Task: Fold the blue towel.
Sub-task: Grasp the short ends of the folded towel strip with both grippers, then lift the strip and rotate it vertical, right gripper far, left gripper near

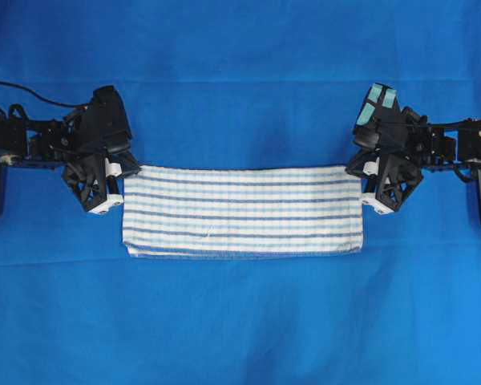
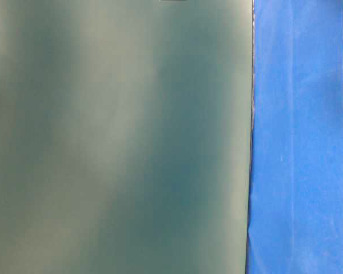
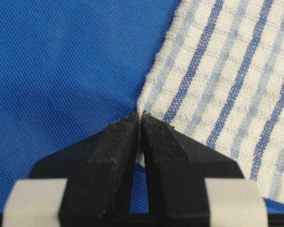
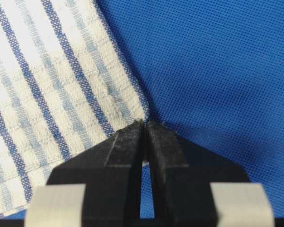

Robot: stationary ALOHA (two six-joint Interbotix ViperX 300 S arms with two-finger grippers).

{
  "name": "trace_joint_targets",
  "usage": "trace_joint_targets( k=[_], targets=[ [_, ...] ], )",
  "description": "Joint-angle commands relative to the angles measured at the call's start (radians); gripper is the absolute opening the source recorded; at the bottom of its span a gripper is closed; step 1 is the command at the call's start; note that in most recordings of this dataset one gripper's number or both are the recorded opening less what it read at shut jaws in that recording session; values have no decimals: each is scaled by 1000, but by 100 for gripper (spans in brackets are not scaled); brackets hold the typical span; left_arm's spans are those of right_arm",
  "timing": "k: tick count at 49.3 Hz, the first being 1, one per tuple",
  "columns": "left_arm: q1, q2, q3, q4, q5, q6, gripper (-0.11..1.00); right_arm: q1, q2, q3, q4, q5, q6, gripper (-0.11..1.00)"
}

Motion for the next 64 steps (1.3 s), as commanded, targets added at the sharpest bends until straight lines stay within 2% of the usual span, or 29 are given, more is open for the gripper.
trace_joint_targets(
  k=[1, 11, 23, 31, 38, 48, 53, 64],
  targets=[
    [-6, -6, -5, 0, 9, 0, 1, -2, -25, -12, -2, -5, -3, 3],
    [-6, -78, -35, 0, 91, 5, 1, -3, -106, -20, -2, 28, -2, 3],
    [-6, -264, -101, 0, 255, 2, 1, -3, -304, -46, -2, 155, -2, 3],
    [-9, -377, -103, 0, 281, -6, 1, -2, -439, -57, -2, 238, 2, 3],
    [-35, -453, -100, 0, 282, -5, 1, -2, -509, -46, -2, 258, 2, 3],
    [-71, -472, -101, 0, 265, -14, 1, -3, -512, -54, -5, 242, -2, 3],
    [-103, -456, -109, 0, 224, -17, 1, -11, -486, -67, -25, 199, 0, 3],
    [-221, -390, -144, -2, 94, -17, 1, -118, -371, -140, -74, 120, 0, 3]
  ],
)
